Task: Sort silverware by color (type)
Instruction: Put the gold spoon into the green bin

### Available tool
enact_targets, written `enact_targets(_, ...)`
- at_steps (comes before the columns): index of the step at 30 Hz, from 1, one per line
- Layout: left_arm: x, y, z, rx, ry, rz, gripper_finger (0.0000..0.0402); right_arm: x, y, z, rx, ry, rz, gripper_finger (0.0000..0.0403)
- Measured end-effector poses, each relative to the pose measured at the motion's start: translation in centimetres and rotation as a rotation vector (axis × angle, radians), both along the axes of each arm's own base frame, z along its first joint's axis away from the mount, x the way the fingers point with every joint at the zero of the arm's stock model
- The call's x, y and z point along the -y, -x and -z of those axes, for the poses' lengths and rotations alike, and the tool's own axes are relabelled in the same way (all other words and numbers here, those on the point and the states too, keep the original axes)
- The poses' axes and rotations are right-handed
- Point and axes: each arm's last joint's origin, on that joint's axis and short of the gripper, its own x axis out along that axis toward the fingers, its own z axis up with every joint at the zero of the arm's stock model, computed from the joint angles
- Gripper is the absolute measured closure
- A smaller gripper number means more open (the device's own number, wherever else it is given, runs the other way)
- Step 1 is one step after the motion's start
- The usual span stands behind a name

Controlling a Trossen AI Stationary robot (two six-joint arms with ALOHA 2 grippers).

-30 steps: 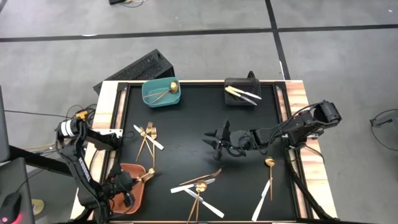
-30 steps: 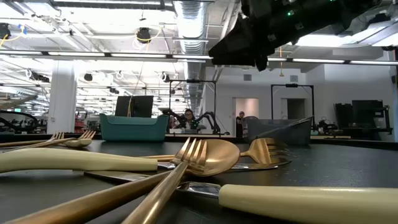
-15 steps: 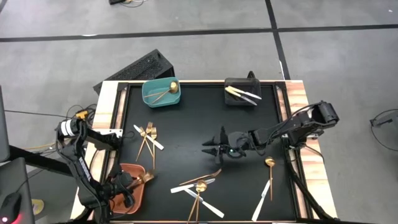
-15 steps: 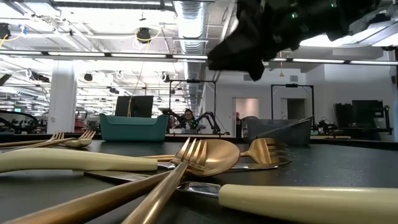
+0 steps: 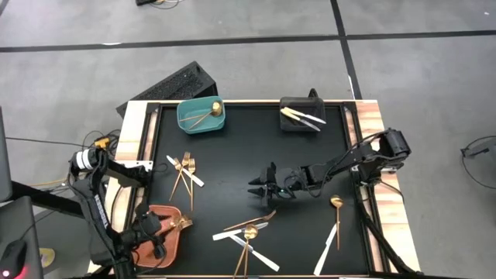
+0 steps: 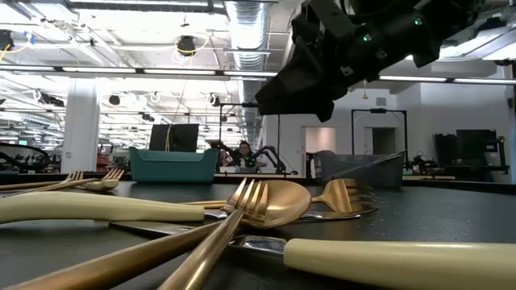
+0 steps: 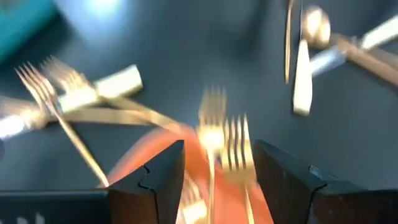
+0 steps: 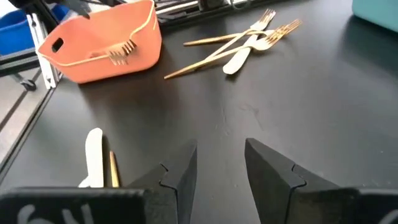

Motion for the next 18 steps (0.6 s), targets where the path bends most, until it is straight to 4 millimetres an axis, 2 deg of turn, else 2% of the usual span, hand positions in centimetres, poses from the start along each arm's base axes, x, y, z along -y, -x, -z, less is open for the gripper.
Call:
enact_targets(3,-0.4,-1.4,-0.4,0.155,-0.073,0.036,0.0223,0.0,0.0,0.0,0.000,0.000,-0.001,0.0249)
enact_targets(5,-0.7,-2.7,-0.2,0.189,-0.111,0.044,0.0223,0.0,0.0,0.0,-0.003,0.001,0.000,0.0249)
enact_targets(9,-0.9,-6.1,0.5,0.049,-0.147,0.078,0.0223,0.0,0.0,0.0,-0.004,0.002,0.001,0.0249)
enact_targets(14,-0.7,-10.5,0.7,-0.104,-0.136,0.264,0.0223,-0.1,0.1,0.0,-0.007,0.004,0.000,0.0249)
enact_targets(18,-1.8,-12.4,0.7,-0.142,-0.148,0.279,0.0223,-0.3,0.1,0.0,-0.007,0.007,-0.008,0.0249)
